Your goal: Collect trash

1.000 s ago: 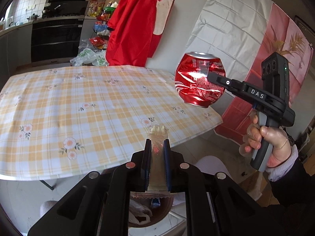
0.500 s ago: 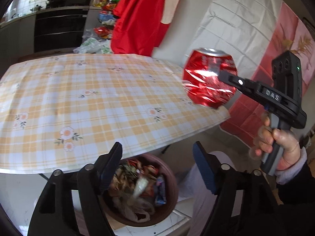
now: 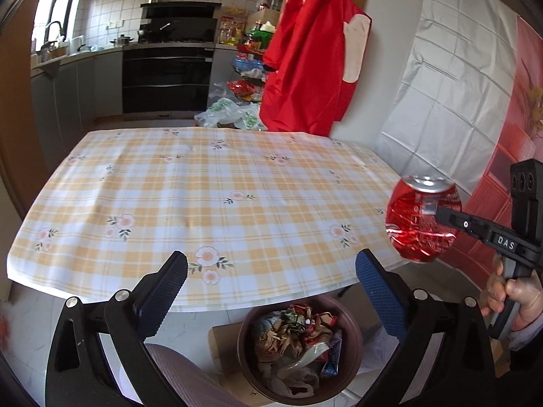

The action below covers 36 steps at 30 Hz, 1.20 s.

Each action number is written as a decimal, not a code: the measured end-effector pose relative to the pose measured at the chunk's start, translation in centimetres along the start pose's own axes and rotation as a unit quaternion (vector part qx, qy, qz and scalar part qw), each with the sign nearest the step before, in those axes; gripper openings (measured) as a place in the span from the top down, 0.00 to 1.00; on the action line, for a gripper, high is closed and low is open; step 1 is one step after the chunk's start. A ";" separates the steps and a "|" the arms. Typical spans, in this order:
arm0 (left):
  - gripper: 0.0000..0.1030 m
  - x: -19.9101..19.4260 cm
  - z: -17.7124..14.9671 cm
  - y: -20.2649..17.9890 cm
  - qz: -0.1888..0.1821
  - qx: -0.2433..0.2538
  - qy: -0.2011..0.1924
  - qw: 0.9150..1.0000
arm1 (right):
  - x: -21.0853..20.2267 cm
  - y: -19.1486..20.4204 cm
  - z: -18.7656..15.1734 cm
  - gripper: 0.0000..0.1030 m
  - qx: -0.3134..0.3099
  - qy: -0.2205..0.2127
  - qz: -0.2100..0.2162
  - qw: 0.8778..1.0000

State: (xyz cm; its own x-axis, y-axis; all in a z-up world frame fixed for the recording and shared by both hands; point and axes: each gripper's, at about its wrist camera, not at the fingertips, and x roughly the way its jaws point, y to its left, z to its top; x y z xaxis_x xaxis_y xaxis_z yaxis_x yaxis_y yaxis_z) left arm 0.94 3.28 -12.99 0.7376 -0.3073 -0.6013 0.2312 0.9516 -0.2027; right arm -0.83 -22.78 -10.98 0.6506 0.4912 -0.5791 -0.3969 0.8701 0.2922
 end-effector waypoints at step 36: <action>0.06 0.1 -0.8 1.1 0.030 -0.019 0.005 0.999 | 2.3 1.9 -1.3 0.06 -0.033 0.059 -0.056 0.996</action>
State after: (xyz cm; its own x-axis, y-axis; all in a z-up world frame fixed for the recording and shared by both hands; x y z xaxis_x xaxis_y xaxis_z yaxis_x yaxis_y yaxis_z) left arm 0.75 4.27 -13.89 0.7427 -0.2490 -0.6215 0.1617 0.9675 -0.1944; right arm -0.98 -20.05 -12.74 0.6135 0.3798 -0.6924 -0.3700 0.9128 0.1730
